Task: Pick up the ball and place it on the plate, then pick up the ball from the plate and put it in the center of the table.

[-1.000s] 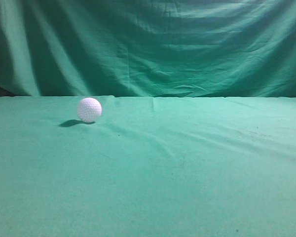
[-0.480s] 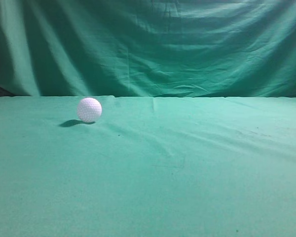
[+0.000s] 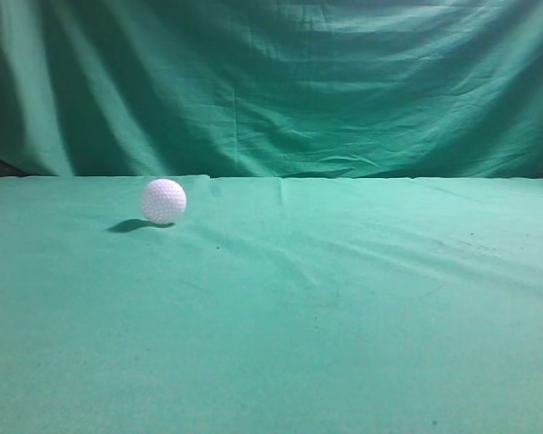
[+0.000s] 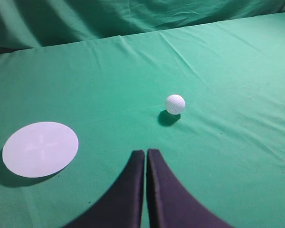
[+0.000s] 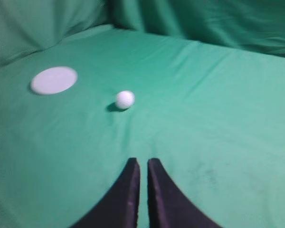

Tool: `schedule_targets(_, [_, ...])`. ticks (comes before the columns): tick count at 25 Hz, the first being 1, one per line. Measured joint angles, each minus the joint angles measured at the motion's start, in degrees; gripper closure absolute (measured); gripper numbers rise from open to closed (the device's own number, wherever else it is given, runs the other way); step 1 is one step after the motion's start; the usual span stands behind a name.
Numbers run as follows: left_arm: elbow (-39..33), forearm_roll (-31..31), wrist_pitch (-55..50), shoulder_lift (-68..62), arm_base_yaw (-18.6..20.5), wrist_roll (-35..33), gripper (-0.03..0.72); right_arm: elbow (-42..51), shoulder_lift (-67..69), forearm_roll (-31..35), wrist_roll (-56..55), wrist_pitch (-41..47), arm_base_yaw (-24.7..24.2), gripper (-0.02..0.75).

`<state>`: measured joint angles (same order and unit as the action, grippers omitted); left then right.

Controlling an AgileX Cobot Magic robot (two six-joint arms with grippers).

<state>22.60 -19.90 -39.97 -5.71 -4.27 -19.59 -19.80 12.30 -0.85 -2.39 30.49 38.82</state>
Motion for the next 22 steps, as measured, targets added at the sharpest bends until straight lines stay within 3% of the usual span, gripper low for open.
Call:
schedule_targets(7, [0.0,0.0,0.0,0.0,0.0,0.0,0.688,8.29,-7.84,2.01,0.0,-6.03,-18.55,0.689])
schedule_targets(11, [0.0,0.0,0.0,0.0,0.0,0.0,0.688,14.99,-11.75,2.91,0.0,-10.83,-26.08,0.689])
schedule_targets(15, [0.0,-0.09,0.0,0.0,0.0,0.0,0.688,20.43,-12.78,3.18,0.1,-13.49,-29.77,0.689])
schedule_targets(22, [0.0,-0.09,0.0,0.0,0.0,0.0,0.688,21.29,-12.83,3.28,0.29,-12.26,-30.83,0.689])
